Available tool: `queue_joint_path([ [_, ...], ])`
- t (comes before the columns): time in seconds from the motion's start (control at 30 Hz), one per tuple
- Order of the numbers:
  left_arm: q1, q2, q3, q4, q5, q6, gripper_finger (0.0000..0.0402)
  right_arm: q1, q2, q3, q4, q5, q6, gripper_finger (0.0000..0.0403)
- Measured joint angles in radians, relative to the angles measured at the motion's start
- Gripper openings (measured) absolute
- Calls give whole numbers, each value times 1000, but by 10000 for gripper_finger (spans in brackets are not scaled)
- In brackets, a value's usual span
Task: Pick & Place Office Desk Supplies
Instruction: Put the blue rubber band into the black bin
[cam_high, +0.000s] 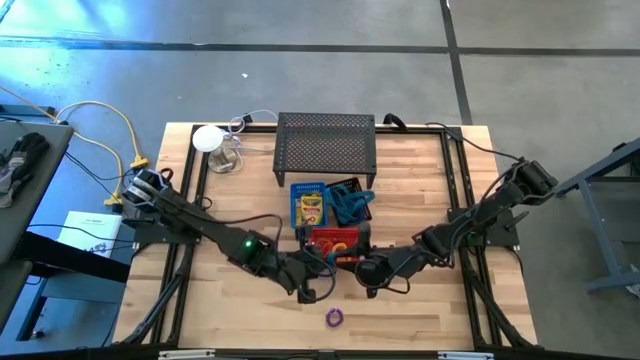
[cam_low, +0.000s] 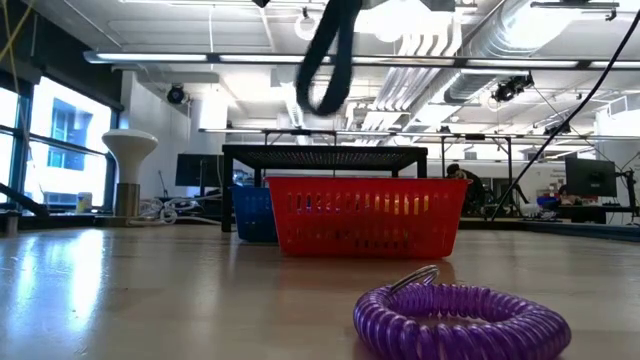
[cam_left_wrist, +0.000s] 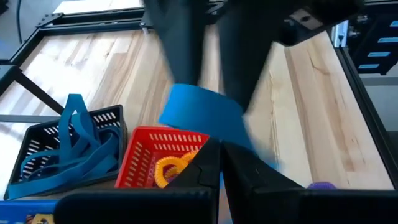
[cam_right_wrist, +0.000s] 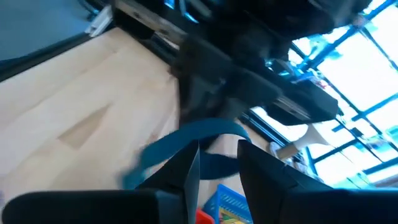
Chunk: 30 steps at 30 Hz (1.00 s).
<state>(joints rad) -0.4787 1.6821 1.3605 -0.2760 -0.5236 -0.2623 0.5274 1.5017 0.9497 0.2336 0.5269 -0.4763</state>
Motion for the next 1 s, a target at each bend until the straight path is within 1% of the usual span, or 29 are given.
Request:
queue_joint_path([
  [0.07, -3, 0, 0, 0, 0, 0, 1, -5, 0, 0, 7, 19, 0, 97],
  [0.3, -3, 0, 0, 0, -1, 0, 1, -37, 0, 0, 10, 20, 6, 97],
  [0.5, -3, 0, 0, -1, 3, 0, 1, -63, 0, 0, 11, 23, 64, 97],
  [0.73, -3, 0, -1, -1, 2, 0, 1, -73, 0, 0, 7, -48, 87, 97],
  [1.0, -4, 0, -1, -5, 2, 1, 1, -72, 0, 0, 3, -58, 91, 93],
])
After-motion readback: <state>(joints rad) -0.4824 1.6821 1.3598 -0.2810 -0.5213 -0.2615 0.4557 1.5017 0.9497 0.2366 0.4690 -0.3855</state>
